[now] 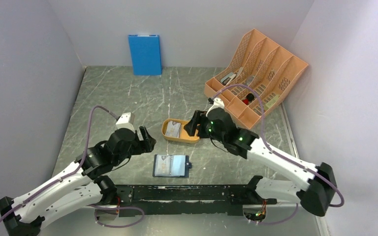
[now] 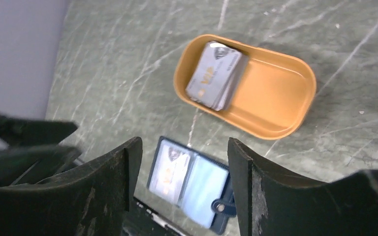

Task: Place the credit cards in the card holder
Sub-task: Pick up the credit card from the storage box.

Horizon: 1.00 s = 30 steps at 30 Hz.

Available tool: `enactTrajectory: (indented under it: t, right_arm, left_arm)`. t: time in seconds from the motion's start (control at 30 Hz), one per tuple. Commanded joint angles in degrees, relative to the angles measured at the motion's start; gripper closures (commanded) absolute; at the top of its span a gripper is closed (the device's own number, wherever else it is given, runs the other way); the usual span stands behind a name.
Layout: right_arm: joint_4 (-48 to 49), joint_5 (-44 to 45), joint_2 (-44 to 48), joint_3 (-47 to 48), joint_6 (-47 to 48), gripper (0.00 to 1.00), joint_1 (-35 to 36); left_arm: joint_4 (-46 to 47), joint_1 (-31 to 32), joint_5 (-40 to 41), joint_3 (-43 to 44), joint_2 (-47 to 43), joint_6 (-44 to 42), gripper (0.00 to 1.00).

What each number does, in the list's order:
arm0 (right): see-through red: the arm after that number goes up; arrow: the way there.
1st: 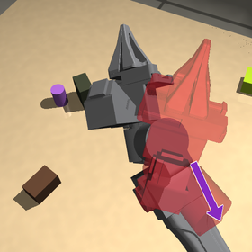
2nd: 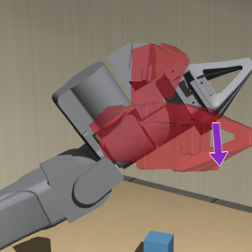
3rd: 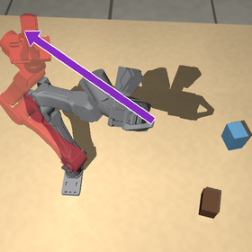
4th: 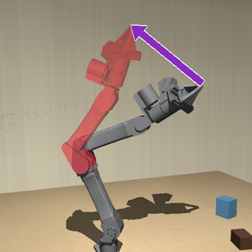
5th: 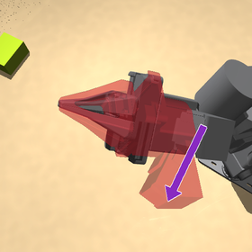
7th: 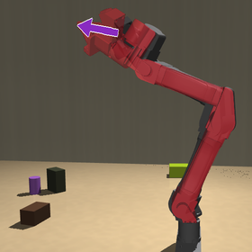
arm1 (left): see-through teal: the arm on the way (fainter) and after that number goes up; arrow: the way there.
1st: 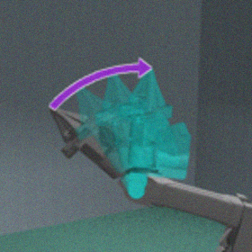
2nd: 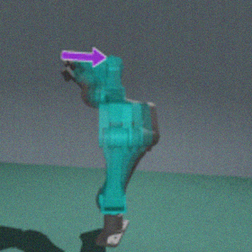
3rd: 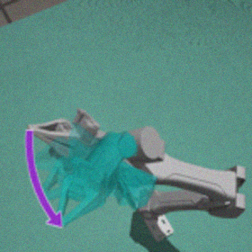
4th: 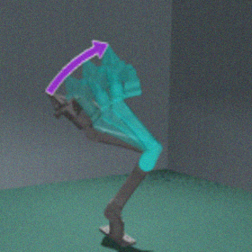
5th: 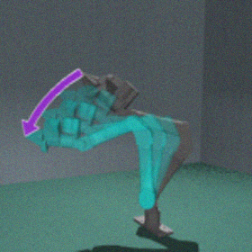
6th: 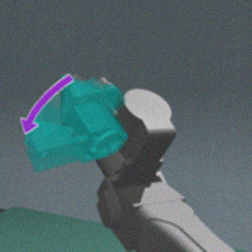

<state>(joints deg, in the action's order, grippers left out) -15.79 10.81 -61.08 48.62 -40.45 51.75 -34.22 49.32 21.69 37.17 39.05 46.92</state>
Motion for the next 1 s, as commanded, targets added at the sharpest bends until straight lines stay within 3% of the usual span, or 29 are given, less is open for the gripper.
enactTrajectory:
  t: [0.0, 0.23, 0.43, 0.7, 0.97]
  right_arm:
    - [9.01, -8.43, -6.58, -4.61, -4.92, 0.34, -6.82]
    - [17.9, -12.85, -20.92, -2.36, -8.08, 0.4, -9.01]
    - [21.7, -14.86, -31.01, -0.29, -9.26, 0.36, -10.68]
    - [19.17, -14.53, -40.24, 7.22, -6.84, 0.34, -10.88]
    - [14.19, -12.67, -46.29, 11.45, -5.97, 0.43, -10.88]
  left_arm:
    - [4.91, 0.14, -1.57, -2.78, -2.15, -3.13, 0.17]
    - [5.8, 0.12, -2.66, -4.1, 0.29, -2.45, 0.18]
    - [5.47, 0.12, -2.43, -3.52, 3.37, -2.93, 0.18]
    - [6.71, 0.15, -2.4, -5.38, 3.6, -1.77, 0.18]
    - [5.27, 0.16, -1.2, -4.92, 5.32, -1.16, 0.19]
